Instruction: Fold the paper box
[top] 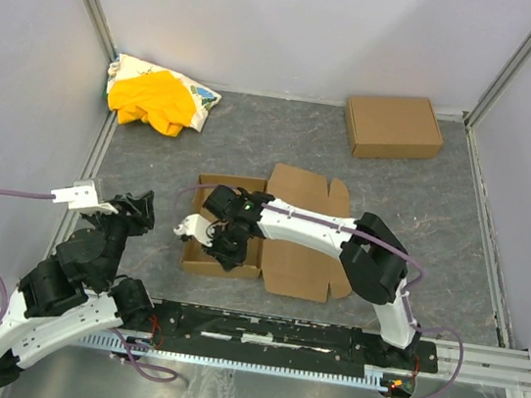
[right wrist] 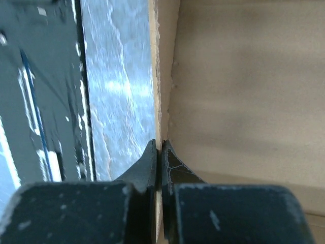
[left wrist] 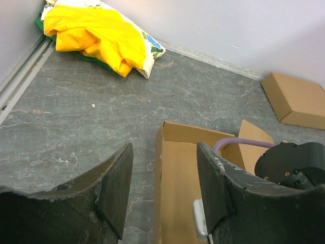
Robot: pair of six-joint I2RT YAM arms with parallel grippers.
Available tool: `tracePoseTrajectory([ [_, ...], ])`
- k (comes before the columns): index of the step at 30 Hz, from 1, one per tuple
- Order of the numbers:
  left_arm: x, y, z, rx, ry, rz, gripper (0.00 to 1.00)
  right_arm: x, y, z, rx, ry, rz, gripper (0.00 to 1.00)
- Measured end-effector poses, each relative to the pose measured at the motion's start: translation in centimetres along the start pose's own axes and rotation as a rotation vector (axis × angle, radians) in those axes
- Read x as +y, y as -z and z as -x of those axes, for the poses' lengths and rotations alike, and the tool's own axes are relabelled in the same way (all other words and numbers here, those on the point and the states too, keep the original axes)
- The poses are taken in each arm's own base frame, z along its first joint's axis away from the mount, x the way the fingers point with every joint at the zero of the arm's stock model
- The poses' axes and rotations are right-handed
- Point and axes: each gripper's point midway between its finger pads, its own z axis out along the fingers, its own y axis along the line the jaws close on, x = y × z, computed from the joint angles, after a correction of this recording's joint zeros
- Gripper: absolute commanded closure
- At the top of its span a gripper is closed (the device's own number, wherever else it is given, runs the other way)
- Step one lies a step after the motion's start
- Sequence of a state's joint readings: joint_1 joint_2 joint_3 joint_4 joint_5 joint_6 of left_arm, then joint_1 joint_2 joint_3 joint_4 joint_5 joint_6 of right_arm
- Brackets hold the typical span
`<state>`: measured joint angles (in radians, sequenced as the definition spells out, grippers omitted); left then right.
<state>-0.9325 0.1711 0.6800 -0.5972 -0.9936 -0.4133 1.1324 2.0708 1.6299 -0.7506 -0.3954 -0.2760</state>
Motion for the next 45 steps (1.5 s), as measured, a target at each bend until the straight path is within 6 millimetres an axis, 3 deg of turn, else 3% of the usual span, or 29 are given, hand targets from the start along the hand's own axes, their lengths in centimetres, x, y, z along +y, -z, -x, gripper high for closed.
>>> tracePoseTrajectory([
  [4,0.0,0.0,0.0,-0.001,0.001,0.0,0.4,0.3,0.8,-3.2,0.047,0.141,0.043,0.91],
  [6,0.0,0.0,0.0,-0.001,0.002,0.0,0.41,1.0,1.8,-5.1,0.065,0.221,0.06,0.68],
  [7,0.0,0.0,0.0,-0.001,0.002,0.0,0.41,1.5,2.3,-6.4,0.075,0.259,0.071,0.64],
  [10,0.0,0.0,0.0,-0.001,0.002,-0.001,0.41,2.5,3.6,-10.3,0.126,0.336,0.085,0.62],
  [12,0.0,0.0,0.0,-0.001,0.001,-0.001,0.41,2.4,4.0,-11.4,0.151,0.361,0.077,0.62],
  [14,0.0,0.0,-0.1,0.001,-0.001,0.0,0.4,2.0,4.2,-11.7,0.166,0.384,0.059,0.66],
  [17,0.0,0.0,-0.3,0.003,-0.004,0.0,0.41,1.5,4.6,-12.2,0.184,0.469,0.06,0.91],
  [19,0.0,-0.1,-0.3,0.003,-0.005,0.0,0.41,1.4,4.9,-12.9,0.202,0.53,0.065,0.98],
  [24,0.0,-0.1,-0.3,0.004,-0.005,0.0,0.41,1.0,5.6,-14.1,0.22,0.63,0.07,0.94],
  [27,0.0,-0.1,-0.3,0.005,-0.006,-0.001,0.41,0.5,5.9,-14.2,0.201,0.645,0.045,0.75],
  [28,0.0,-0.1,-0.3,0.005,-0.006,-0.002,0.41,0.5,6.1,-14.1,0.193,0.648,0.038,0.79],
  [29,0.0,-0.1,-0.3,0.005,-0.006,-0.002,0.41,0.6,6.3,-14.0,0.182,0.658,0.031,0.91],
  [30,0.0,-0.1,-0.4,0.005,-0.006,-0.002,0.41,0.7,6.6,-14.0,0.172,0.666,0.027,0.97],
  [37,-0.1,-0.1,-0.4,0.007,-0.007,-0.005,0.41,2.4,8.4,-13.4,0.112,0.751,0.063,0.96],
  [39,-0.1,-0.1,-0.5,0.008,-0.007,-0.006,0.41,2.2,8.4,-13.4,0.116,0.753,0.059,0.71],
  [40,-0.1,-0.1,-0.4,0.007,-0.007,-0.006,0.41,2.1,8.3,-13.2,0.112,0.756,0.053,0.17],
  [41,-0.1,0.0,-0.4,0.007,-0.006,-0.006,0.41,2.0,8.3,-13.0,0.106,0.761,0.046,0.01],
  [45,0.0,0.0,-0.4,0.005,-0.002,-0.007,0.4,1.9,8.4,-12.5,0.084,0.773,0.027,0.01],
])
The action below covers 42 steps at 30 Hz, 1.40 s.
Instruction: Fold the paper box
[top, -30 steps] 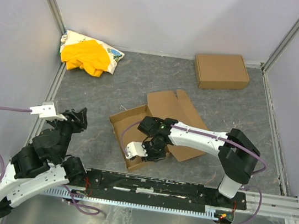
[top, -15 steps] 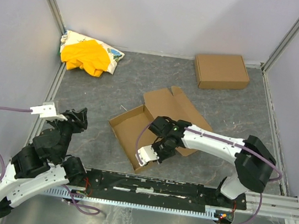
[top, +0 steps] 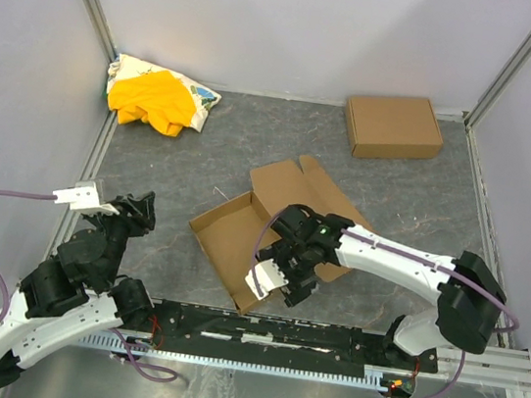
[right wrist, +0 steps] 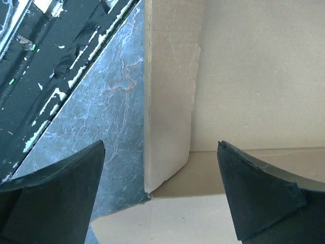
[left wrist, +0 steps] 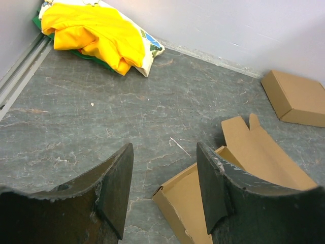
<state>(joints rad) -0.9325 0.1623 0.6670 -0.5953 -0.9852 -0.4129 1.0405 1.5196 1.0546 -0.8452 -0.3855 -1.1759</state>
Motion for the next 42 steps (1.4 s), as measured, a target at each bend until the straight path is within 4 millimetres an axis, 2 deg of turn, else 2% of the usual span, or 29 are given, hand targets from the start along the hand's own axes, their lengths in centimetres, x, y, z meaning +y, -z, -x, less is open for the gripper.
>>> tracePoseTrajectory([
  [3,0.0,0.0,0.0,-0.001,0.001,0.0,0.4,-0.1,0.7,0.5,-0.018,-0.004,-0.037,0.01],
  [7,0.0,0.0,0.0,-0.002,0.003,-0.001,0.4,-1.4,3.1,2.2,-0.087,-0.112,-0.191,0.0],
  [9,0.0,0.0,0.0,-0.002,0.004,-0.001,0.39,-3.1,4.7,3.0,-0.127,-0.266,-0.315,0.0],
  [10,-0.1,0.0,0.0,-0.003,0.004,-0.002,0.39,-4.1,5.8,3.3,-0.146,-0.406,-0.38,0.01],
  [13,-0.1,0.0,0.0,-0.003,0.004,-0.002,0.39,-6.6,7.7,4.5,-0.232,-0.689,-0.475,0.0],
  [16,-0.1,0.0,0.1,-0.004,0.006,-0.002,0.39,-8.3,7.5,6.1,-0.39,-0.926,-0.473,0.01],
  [18,-0.1,-0.1,0.1,-0.006,0.009,-0.003,0.39,-8.5,6.4,6.0,-0.463,-1.076,-0.454,0.01],
  [19,-0.2,-0.1,0.1,-0.007,0.01,-0.004,0.39,-8.3,5.5,4.9,-0.477,-1.186,-0.452,0.01],
  [20,-0.2,-0.1,0.1,-0.008,0.011,-0.004,0.39,-8.1,5.2,4.4,-0.473,-1.223,-0.454,0.01],
  [21,-0.2,-0.1,0.1,-0.008,0.012,-0.005,0.39,-7.9,4.6,3.0,-0.441,-1.291,-0.487,0.01],
  [24,-0.2,0.0,0.2,-0.011,0.017,-0.007,0.39,-7.7,5.0,-0.5,-0.349,-1.408,-0.641,0.0],
  [26,-0.2,0.0,0.2,-0.011,0.018,-0.008,0.39,-7.8,7.2,-1.9,-0.341,-1.446,-0.785,0.0],
  [28,-0.2,0.0,0.2,-0.011,0.017,-0.008,0.39,-7.9,10.0,-2.2,-0.414,-1.499,-0.909,0.02],
  [29,-0.2,0.0,0.2,-0.011,0.017,-0.008,0.39,-7.6,11.5,-2.2,-0.473,-1.547,-0.969,0.12],
  [31,-0.2,0.0,0.1,-0.011,0.017,-0.008,0.39,-7.1,13.7,-2.5,-0.582,-1.617,-1.045,0.43],
  [32,-0.2,0.0,0.1,-0.011,0.017,-0.008,0.39,-6.8,14.4,-2.8,-0.634,-1.652,-1.074,0.48],
  [33,-0.2,0.0,0.1,-0.011,0.017,-0.008,0.39,-6.5,14.6,-3.4,-0.657,-1.695,-1.098,0.44],
  [34,-0.2,0.0,0.2,-0.011,0.017,-0.008,0.39,-6.0,14.5,-4.4,-0.658,-1.765,-1.126,0.29],
  [37,-0.1,0.0,0.2,-0.012,0.018,-0.008,0.39,-4.1,13.4,-8.0,-0.567,-2.038,-1.203,0.09],
  [39,-0.1,0.0,0.2,-0.012,0.019,-0.008,0.39,-2.4,12.5,-10.0,-0.463,-2.184,-1.25,0.04],
  [42,-0.1,0.0,0.2,-0.012,0.018,-0.008,0.39,0.5,11.9,-11.7,-0.344,-2.375,-1.323,0.04],
])
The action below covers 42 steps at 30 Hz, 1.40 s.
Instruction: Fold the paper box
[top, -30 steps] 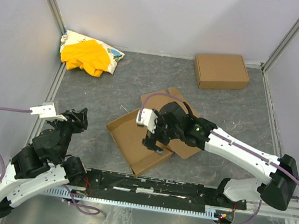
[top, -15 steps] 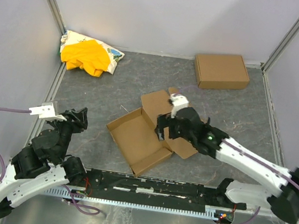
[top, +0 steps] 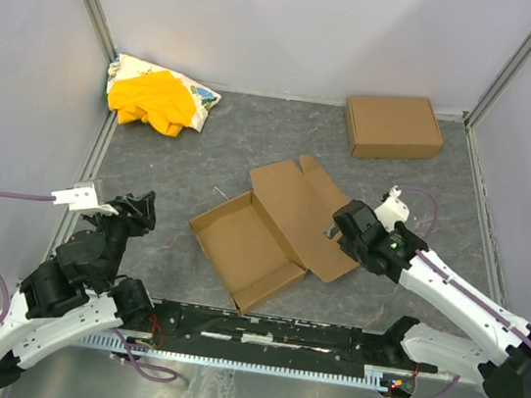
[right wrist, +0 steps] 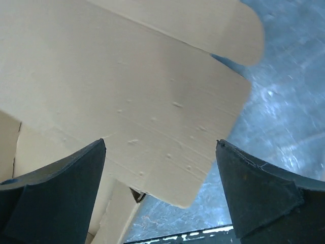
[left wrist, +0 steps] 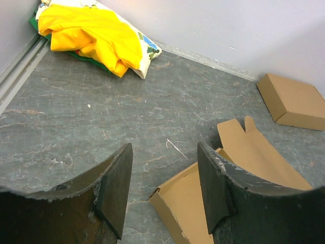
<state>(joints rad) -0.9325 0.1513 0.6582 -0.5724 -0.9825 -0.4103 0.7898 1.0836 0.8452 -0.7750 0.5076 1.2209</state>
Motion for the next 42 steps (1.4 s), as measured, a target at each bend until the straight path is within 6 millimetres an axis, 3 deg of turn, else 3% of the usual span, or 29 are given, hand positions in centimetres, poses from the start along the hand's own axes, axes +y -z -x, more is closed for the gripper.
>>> tracePoseTrajectory([
  [5,0.0,0.0,-0.1,0.001,-0.001,0.0,0.39,-2.2,0.2,-0.7,0.001,-0.189,-0.085,0.17],
  [8,0.0,0.0,-0.1,0.0,0.001,-0.001,0.39,-3.7,-0.6,-2.1,0.012,-0.27,-0.084,0.23],
  [14,0.1,0.1,0.1,-0.007,0.011,-0.003,0.39,-5.6,-2.2,-4.6,0.024,-0.358,-0.01,0.24],
  [19,0.1,0.1,0.1,-0.007,0.011,-0.003,0.39,-4.2,-2.6,-4.6,0.029,-0.395,0.052,0.33],
  [23,0.1,0.1,0.1,-0.007,0.011,-0.003,0.39,-3.5,-4.0,-5.9,0.069,-0.375,0.031,0.38],
  [27,0.1,0.1,0.1,-0.007,0.011,-0.003,0.39,-2.8,-4.8,-6.9,0.105,-0.355,0.029,0.39],
  [34,0.1,0.1,0.1,-0.006,0.01,-0.003,0.39,-2.3,-4.2,-6.4,0.107,-0.348,0.05,0.33],
  [41,0.1,0.1,0.1,-0.006,0.011,-0.003,0.39,-1.6,-4.7,-6.8,0.122,-0.32,0.076,0.42],
  [42,0.1,0.1,0.1,-0.006,0.011,-0.003,0.39,-1.6,-5.0,-7.2,0.131,-0.302,0.065,0.48],
])
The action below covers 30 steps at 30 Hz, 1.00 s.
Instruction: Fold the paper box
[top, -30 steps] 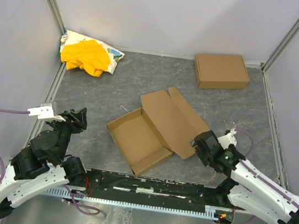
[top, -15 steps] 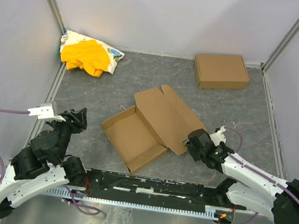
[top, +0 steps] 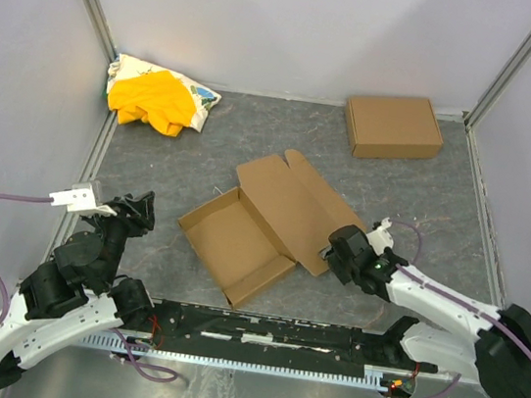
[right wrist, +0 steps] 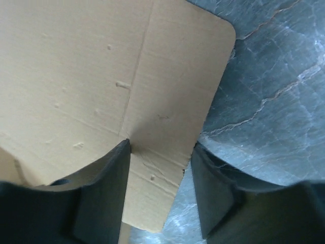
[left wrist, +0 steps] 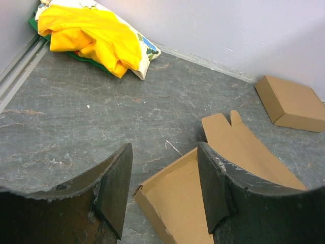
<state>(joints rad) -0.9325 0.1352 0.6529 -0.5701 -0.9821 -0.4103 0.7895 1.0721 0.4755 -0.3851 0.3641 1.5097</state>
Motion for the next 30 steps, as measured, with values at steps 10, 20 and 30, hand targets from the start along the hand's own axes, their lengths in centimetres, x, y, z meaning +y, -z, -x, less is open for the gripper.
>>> tracePoseTrajectory([
  [10,0.0,0.0,0.0,0.0,-0.001,0.001,0.39,5.4,-0.5,0.4,0.0,0.144,0.072,0.98],
  [20,0.0,0.0,-0.2,0.003,-0.004,0.001,0.39,10.6,2.7,6.7,-0.197,0.684,0.028,0.94],
  [30,0.0,-0.1,-0.2,0.003,-0.005,0.001,0.38,15.8,3.9,9.7,-0.238,1.051,0.033,0.3],
])
